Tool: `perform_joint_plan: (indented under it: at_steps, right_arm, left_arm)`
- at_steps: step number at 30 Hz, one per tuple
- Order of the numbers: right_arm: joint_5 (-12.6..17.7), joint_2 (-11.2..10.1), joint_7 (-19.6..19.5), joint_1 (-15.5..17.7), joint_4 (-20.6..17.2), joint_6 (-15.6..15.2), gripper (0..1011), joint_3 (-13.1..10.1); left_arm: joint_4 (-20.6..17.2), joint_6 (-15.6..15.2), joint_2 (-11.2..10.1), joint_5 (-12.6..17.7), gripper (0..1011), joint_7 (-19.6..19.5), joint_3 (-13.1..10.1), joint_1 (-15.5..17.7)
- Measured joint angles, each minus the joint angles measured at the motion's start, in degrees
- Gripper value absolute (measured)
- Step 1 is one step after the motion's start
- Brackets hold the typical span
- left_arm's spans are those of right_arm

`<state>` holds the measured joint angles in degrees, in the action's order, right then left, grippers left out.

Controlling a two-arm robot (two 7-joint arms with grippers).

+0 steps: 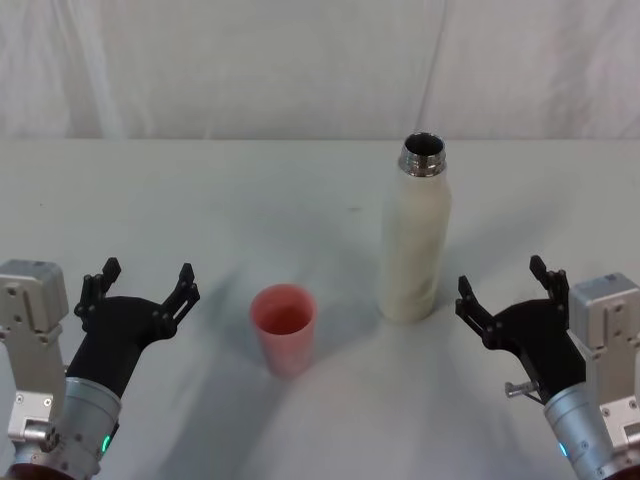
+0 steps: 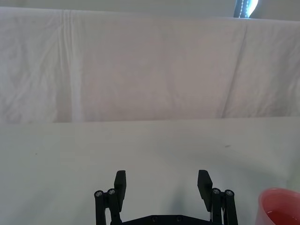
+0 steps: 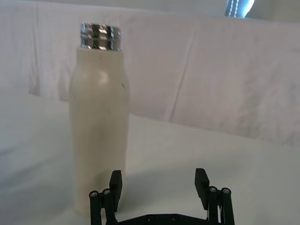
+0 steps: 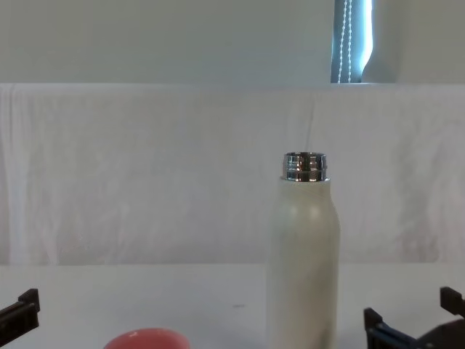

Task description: Grasp the thermos with one hand and pour water into the cup lid.

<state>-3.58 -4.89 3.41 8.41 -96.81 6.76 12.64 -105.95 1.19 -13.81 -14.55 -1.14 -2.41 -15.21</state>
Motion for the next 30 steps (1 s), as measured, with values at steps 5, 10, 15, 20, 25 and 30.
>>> perform_joint_plan:
  at_steps: [5, 10, 15, 20, 25, 30]
  right_arm:
    - [-0.2, 0.5, -0.1, 0.6, 0.7, 0.4, 1002, -1.0]
    - [-0.4, 0.7, 0.0, 0.7, 1.3, 0.5, 1002, -1.4]
    - [-0.6, 1.1, 0.1, 0.6, 1.7, 0.5, 1001, -1.8]
    - [-0.9, 1.4, -0.3, 0.5, 1.7, 0.7, 1002, -2.0]
    - [-0.9, 1.3, -0.3, 0.5, 1.7, 0.7, 1002, -1.9]
    - [-0.9, 1.3, -0.2, 0.5, 1.7, 0.6, 1002, -1.9]
  left_arm:
    - [0.0, 0.0, 0.0, 0.0, 1001, 0.0, 0.0, 0.0]
    - [0.0, 0.0, 0.0, 0.0, 1001, 0.0, 0.0, 0.0]
    - [0.0, 0.0, 0.0, 0.0, 1001, 0.0, 0.0, 0.0]
    - [0.0, 0.0, 0.0, 0.0, 1001, 0.0, 0.0, 0.0]
    - [0.0, 0.0, 0.0, 0.0, 1001, 0.0, 0.0, 0.0]
    - [0.0, 0.0, 0.0, 0.0, 1001, 0.0, 0.0, 0.0]
